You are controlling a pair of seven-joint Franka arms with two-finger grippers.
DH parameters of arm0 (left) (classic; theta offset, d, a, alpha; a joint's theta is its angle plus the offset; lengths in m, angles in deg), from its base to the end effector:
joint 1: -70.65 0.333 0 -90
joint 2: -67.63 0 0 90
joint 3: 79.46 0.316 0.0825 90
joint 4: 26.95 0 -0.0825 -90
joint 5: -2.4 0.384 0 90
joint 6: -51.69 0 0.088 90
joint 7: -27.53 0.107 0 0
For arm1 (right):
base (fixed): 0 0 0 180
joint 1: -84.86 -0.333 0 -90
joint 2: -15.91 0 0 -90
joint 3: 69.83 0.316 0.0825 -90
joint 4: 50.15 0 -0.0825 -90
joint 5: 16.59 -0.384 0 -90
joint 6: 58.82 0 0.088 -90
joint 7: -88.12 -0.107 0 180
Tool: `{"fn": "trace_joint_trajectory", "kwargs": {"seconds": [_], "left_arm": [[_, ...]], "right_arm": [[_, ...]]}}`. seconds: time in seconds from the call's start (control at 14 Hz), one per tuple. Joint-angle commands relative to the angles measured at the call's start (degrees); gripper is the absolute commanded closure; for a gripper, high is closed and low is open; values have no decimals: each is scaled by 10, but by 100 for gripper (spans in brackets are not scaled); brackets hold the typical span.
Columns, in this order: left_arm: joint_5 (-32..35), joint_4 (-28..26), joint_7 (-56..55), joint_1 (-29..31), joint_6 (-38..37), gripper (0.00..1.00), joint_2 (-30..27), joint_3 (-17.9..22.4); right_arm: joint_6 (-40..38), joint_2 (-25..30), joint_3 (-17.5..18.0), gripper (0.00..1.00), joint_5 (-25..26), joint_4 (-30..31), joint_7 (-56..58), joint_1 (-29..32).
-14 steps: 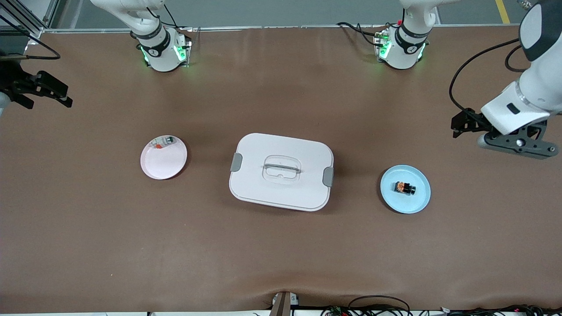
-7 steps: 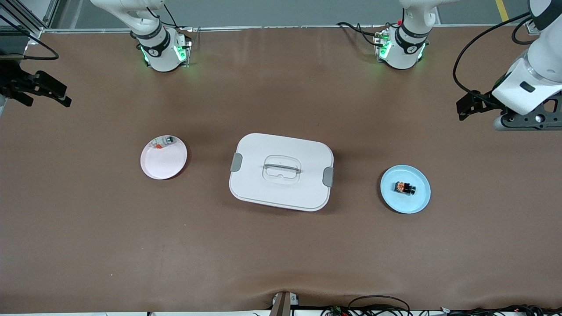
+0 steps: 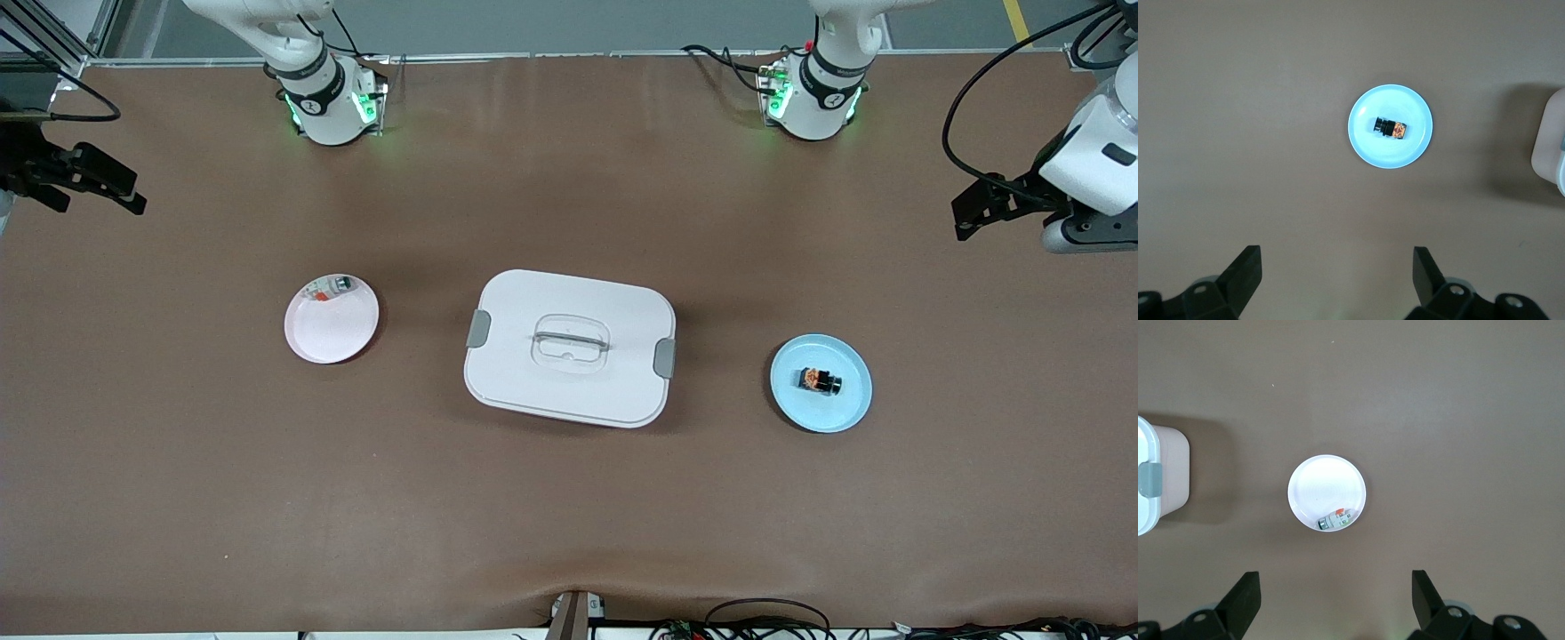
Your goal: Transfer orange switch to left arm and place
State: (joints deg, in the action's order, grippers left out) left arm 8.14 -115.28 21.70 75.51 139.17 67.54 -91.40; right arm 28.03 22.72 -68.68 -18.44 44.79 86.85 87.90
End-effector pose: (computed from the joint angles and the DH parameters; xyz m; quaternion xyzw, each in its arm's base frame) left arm 0.5470 -0.0569 0.6358 -0.9987 0.0090 0.0010 0.0506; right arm 0.5110 -0.0126 0.6426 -0.9995 0.0269 0.0111 0.0150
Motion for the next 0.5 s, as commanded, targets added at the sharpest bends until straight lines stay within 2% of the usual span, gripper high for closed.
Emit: {"fn": "trace_joint_trajectory", "kwargs": {"seconds": [0.0, 0.43], "left_arm": [[-6, -17, 2, -62, -6, 0, -21, 64], [-16, -20, 4, -60, -6, 0, -37, 60]], "right_arm": [[-12, 5, 0, 0, -7, -4, 13, 0], [-14, 5, 0, 0, -7, -4, 13, -1]]}}
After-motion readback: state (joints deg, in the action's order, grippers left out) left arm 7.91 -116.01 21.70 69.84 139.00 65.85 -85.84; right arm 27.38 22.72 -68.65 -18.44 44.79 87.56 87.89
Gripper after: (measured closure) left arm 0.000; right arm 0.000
